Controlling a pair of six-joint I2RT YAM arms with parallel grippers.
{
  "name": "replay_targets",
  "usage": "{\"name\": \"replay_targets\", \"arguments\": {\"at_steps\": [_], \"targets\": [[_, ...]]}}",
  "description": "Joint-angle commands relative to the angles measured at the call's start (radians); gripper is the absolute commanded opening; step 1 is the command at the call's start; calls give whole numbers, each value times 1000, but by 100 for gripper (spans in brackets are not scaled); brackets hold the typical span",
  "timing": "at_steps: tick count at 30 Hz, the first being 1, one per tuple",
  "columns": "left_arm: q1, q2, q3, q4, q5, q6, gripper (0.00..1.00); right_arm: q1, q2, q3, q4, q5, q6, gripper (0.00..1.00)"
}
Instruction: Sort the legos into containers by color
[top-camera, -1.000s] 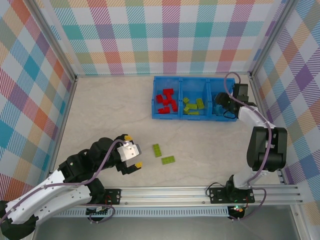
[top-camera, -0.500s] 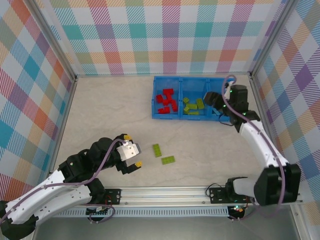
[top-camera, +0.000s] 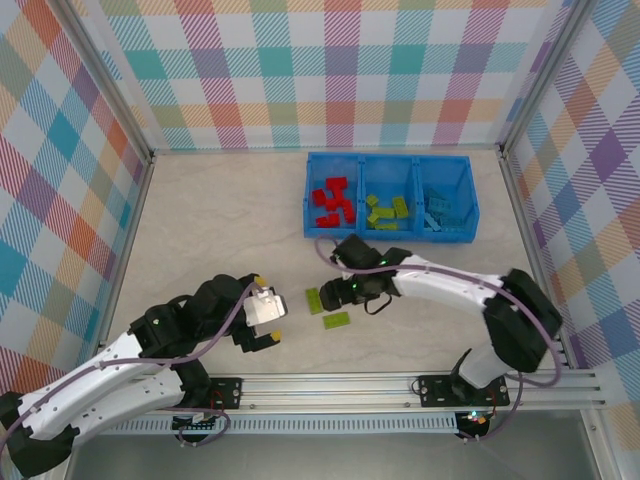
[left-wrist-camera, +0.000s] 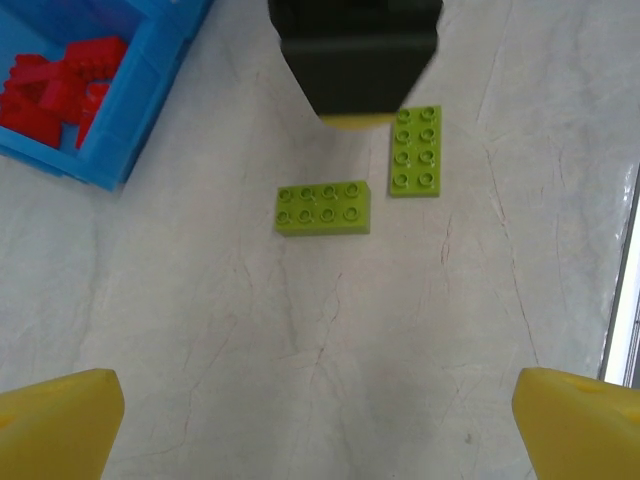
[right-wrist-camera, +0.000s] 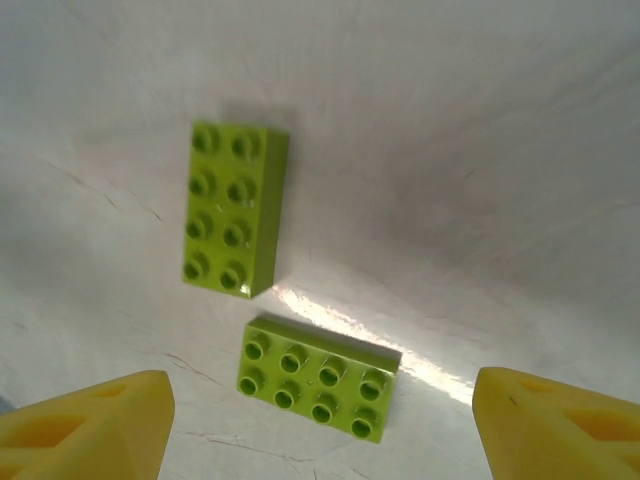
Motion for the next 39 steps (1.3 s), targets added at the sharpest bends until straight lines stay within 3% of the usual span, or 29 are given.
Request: {"name": "replay_targets", "arguments": {"at_steps": [1,8,12,16,20,25,30,34,39], "targets": [[-8,20,-9,-37,-11,24,100,50,79,63,41,33,41,79],[-8,13,-6,-42,13,28,100,86,247,149,97,52,38,77],[-8,-4,-13,-37,13,30,100,89,285,159,119,75,26,69],[-8,0,-13,-38,10,32,100,90,311,164,135,87,20,55],[-8,4,-15,-38,9,32,100,90,301,154,142,106,15,33],[-8,2,-14,-36,11,34,100,71,183,70,224,100,16,24],[-8,-6,-15,-26,10,29,100,-28,-13,8,241,144,-21,22],[-8,-5,-16,-22,11,26,100,-178,-170,-3,234,181,-102,22],[-8,1,-13,-22,12,22,100,-421,-151,59,247,158,-189,24]]}}
